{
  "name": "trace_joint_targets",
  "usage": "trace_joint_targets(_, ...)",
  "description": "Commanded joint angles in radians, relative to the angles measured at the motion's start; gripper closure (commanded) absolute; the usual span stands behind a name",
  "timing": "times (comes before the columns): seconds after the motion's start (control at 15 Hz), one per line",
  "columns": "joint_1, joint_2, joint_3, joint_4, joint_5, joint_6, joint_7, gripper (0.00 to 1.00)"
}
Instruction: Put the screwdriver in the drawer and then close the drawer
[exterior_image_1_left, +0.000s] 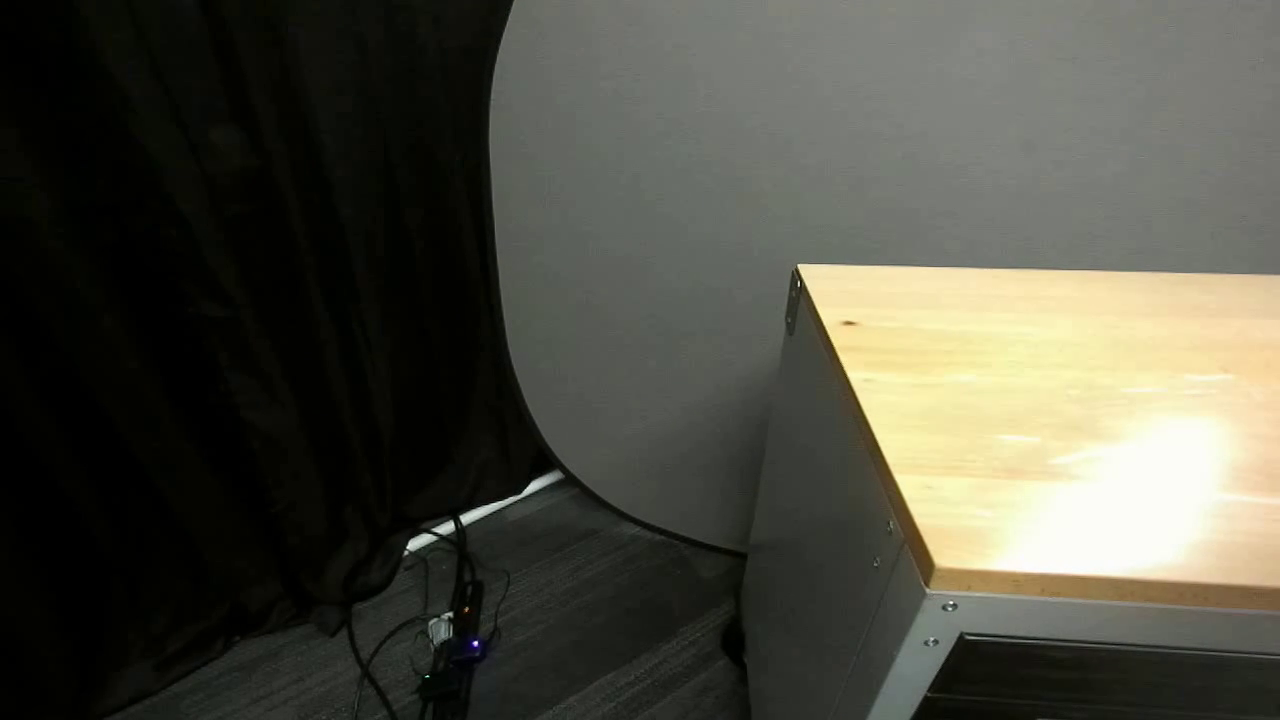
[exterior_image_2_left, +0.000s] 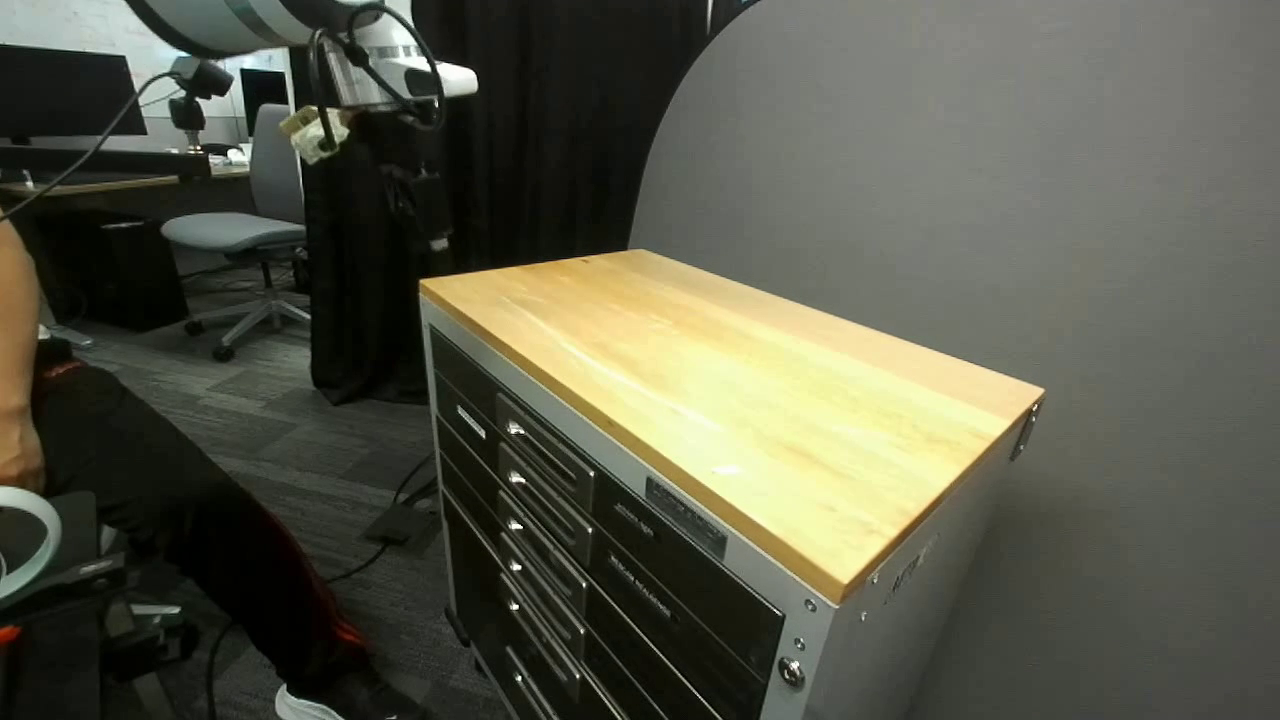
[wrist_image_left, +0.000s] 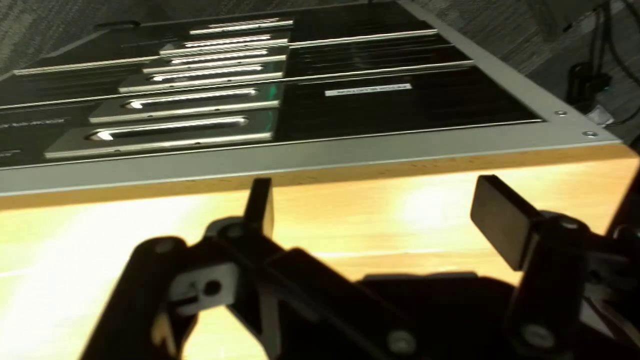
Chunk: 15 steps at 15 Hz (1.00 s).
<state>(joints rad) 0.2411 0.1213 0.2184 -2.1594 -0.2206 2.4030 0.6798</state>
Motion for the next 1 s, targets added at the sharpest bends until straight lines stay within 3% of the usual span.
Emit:
trace_joint_targets(0.0, 0.007, -0.022, 0.013, 0.126, 0.143, -0.183, -0.152, 0.0)
trace_joint_targets(0.47, -0.001, -0.012, -0.015, 0.312, 0.111, -0.476, -0.162, 0.0)
trace_joint_targets(0.67, -0.008, -0.016, -0.029, 0.339, 0.119, -0.52, -0.15, 0.0)
trace_joint_targets(0.73, -0.001, -0.021, -0.025, 0.299, 0.111, -0.477, -0.144, 0.0)
trace_joint_targets(0.93, -0.005, -0.02, -0.031, 0.311, 0.111, -0.494, -0.144, 0.0)
